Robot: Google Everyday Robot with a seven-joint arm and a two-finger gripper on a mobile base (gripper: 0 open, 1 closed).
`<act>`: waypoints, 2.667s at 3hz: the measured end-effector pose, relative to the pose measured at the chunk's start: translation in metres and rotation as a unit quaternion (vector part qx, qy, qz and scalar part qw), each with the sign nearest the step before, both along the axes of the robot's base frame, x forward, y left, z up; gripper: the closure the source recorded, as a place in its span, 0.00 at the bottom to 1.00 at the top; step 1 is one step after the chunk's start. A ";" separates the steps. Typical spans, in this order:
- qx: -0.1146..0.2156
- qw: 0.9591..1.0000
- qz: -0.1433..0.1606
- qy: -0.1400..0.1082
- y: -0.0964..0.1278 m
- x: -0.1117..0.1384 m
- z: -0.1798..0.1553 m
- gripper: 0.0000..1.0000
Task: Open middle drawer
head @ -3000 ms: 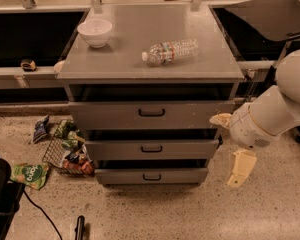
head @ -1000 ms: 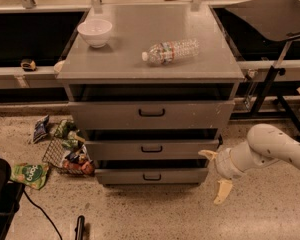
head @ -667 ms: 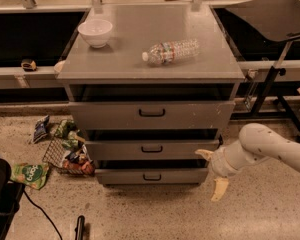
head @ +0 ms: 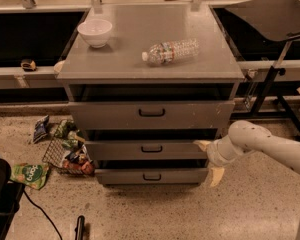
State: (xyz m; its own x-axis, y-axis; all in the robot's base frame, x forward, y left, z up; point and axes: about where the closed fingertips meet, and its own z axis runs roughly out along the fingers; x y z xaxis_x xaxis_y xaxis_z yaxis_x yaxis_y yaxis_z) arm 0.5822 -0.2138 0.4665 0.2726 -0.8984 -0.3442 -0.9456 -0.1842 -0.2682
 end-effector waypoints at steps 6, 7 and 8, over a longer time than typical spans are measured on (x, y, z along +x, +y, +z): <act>0.084 0.995 -0.054 -0.024 0.020 0.103 -0.068 0.18; 0.084 0.995 -0.054 -0.024 0.020 0.103 -0.064 0.42; 0.085 0.995 -0.051 -0.023 0.021 0.099 -0.058 0.65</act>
Offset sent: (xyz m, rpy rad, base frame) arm 0.0998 -0.0044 -0.0308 0.1196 -0.1487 -0.0204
